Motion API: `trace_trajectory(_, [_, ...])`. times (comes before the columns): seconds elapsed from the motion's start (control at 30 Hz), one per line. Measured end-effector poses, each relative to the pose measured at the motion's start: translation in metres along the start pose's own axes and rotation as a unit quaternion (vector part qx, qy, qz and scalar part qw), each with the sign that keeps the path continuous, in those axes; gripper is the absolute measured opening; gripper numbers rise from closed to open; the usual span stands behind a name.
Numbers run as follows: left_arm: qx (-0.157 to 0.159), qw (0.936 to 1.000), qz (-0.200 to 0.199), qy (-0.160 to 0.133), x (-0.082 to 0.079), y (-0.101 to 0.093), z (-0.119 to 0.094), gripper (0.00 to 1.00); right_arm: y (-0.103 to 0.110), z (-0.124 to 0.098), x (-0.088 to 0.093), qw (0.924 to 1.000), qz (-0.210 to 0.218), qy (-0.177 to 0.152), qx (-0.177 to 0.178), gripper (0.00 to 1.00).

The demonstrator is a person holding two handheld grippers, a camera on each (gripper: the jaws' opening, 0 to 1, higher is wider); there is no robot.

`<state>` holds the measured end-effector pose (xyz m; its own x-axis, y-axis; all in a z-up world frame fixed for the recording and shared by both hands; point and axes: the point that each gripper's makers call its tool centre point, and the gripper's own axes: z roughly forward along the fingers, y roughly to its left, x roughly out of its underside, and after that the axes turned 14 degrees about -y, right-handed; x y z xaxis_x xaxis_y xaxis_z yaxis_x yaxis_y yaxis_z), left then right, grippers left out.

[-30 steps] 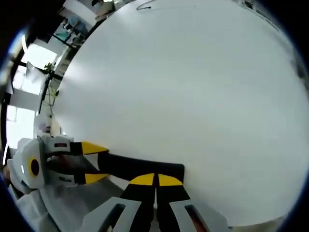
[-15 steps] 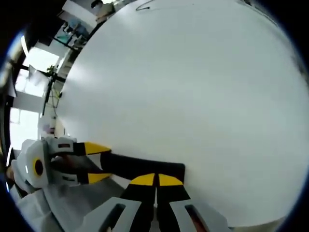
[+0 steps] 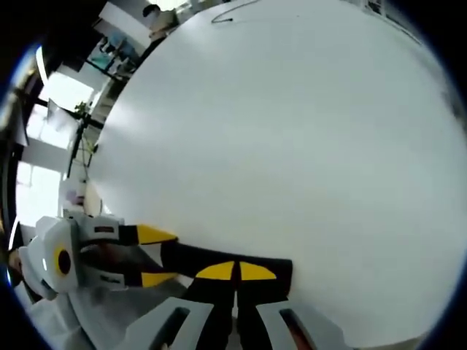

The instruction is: Press the specified remote control buttons in sequence, fully releasing each button before pressing the next.

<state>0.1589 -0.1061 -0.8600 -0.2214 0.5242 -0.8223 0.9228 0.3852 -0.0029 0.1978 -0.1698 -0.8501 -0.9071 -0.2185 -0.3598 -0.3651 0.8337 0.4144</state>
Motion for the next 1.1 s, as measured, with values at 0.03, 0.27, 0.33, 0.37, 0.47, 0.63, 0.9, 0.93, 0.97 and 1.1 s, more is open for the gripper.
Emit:
trace_trajectory(0.03, [0.000,1.0000,0.000,0.000,0.0000,0.0000,0.0000,0.24,0.0004,0.0008,0.0001,1.0000,-0.001,0.001,0.000,0.00])
trace_trajectory(0.27, [-0.001,1.0000,-0.002,-0.001,-0.0002,0.0000,0.0002,0.24,-0.0022,0.0041,0.0024,0.9995,-0.027,0.010,0.011,0.00])
trace_trajectory(0.33, [-0.001,1.0000,-0.002,-0.002,-0.0003,0.0000,0.0001,0.24,-0.0028,0.0041,0.0025,0.9995,-0.027,0.010,0.012,0.00])
trace_trajectory(0.37, [-0.001,1.0000,-0.002,-0.002,-0.0003,0.0000,0.0001,0.24,-0.0032,0.0043,0.0022,0.9995,-0.027,0.009,0.012,0.00])
trace_trajectory(0.47, [-0.002,1.0000,-0.003,-0.003,-0.0003,-0.0002,0.0001,0.24,-0.0037,0.0043,0.0024,0.9998,-0.015,0.009,0.011,0.00])
trace_trajectory(0.63, [-0.001,1.0000,-0.002,-0.003,-0.0004,-0.0001,0.0003,0.24,-0.0015,0.0061,0.0025,0.9979,-0.056,0.026,0.019,0.00])
trace_trajectory(0.9, [-0.002,1.0000,-0.003,-0.003,-0.0006,0.0004,0.0005,0.24,-0.0042,0.0062,0.0017,0.9979,-0.055,0.022,0.026,0.00])
trace_trajectory(0.93, [-0.002,1.0000,-0.003,-0.003,-0.0005,0.0005,0.0005,0.24,-0.0041,0.0061,0.0019,0.9980,-0.053,0.021,0.025,0.00])
trace_trajectory(0.97, [-0.002,1.0000,-0.003,-0.003,-0.0005,0.0005,0.0005,0.24,-0.0040,0.0061,0.0022,0.9982,-0.052,0.021,0.024,0.00])
trace_trajectory(1.1, [-0.002,1.0000,-0.002,-0.003,-0.0006,0.0007,0.0005,0.24,-0.0038,0.0060,0.0015,0.9989,-0.038,0.019,0.021,0.00])
